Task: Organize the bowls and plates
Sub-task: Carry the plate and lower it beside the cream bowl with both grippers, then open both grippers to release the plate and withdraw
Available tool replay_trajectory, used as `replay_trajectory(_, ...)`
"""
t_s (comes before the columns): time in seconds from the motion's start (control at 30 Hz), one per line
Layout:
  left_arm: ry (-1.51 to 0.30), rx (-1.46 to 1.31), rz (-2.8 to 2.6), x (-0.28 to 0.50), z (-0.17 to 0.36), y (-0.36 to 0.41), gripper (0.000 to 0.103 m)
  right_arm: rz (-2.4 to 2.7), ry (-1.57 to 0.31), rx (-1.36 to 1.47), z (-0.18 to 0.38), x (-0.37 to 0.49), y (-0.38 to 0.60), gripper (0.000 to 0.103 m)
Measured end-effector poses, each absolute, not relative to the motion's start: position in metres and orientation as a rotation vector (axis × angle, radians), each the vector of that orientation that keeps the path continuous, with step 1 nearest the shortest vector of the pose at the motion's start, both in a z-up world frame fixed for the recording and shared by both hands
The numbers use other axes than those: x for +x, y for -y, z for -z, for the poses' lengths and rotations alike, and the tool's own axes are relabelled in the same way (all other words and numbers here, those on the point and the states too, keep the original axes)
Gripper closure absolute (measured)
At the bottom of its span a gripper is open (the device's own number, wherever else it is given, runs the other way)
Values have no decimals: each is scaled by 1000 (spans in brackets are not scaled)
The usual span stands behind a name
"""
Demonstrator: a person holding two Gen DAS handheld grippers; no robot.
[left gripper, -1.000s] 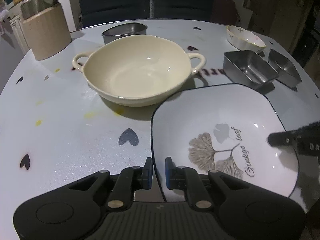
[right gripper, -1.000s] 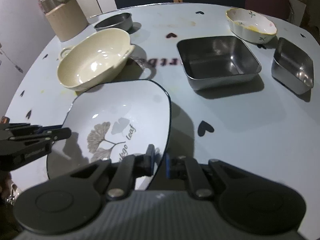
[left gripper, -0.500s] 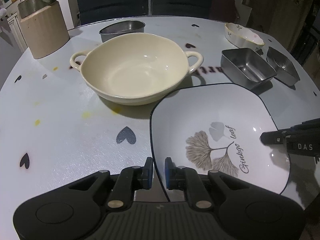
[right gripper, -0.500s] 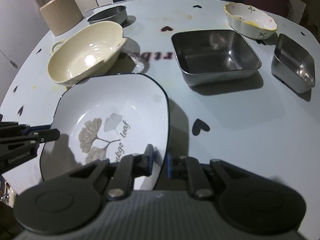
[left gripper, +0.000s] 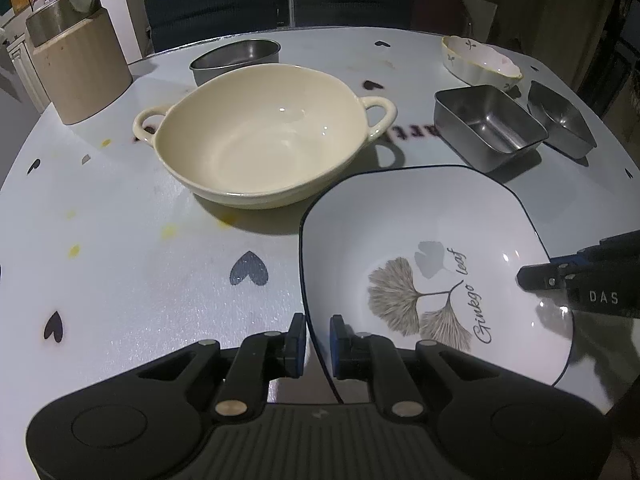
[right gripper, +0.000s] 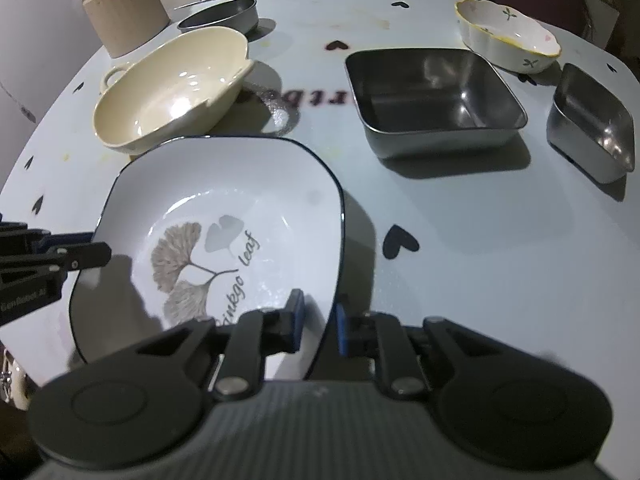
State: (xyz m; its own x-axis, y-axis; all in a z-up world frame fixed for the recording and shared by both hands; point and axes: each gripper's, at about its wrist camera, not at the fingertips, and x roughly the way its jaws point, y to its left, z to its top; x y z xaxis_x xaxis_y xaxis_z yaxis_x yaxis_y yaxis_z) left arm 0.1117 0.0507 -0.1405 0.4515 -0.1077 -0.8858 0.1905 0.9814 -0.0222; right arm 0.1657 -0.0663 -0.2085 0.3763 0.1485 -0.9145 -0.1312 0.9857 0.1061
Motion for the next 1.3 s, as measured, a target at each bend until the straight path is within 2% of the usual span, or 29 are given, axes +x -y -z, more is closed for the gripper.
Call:
replay_trajectory(0.7, -1117, 87, 206, 112, 139, -51, 88, -166, -1143, 1, 204, 169, 69, 87)
replay_trajectory(0.83, -1124, 87, 204, 113, 141, -49, 84, -164, -1144, 11, 204, 168, 70, 87)
replay_trajectory(0.9, -1129, 85, 201, 113, 142, -49, 79, -163, -1145, 20, 204, 167, 71, 86)
replay_trajectory(0.97, -1131, 85, 198, 114, 142, -48, 70, -165, -1148, 38, 205, 166, 73, 85)
replay_trajectory(1.03, -1130, 79, 198, 115, 142, -48, 63, -175, -1155, 56, 205, 165, 75, 79)
replay_trajectory(1.1, -1126, 74, 200, 115, 142, -48, 53, -178, -1151, 81, 205, 162, 77, 64)
replay_trajectory(1.17, -1119, 66, 200, 114, 141, -47, 27, -192, -1135, 94, 202, 157, 79, 57)
replay_trajectory(1.23, -1103, 58, 203, 112, 139, -46, 19, -202, -1122, 91, 201, 152, 81, 50)
replay_trajectory(1.3, -1103, 54, 210, 111, 138, -45, 15, -210, -1108, 86, 199, 146, 84, 33)
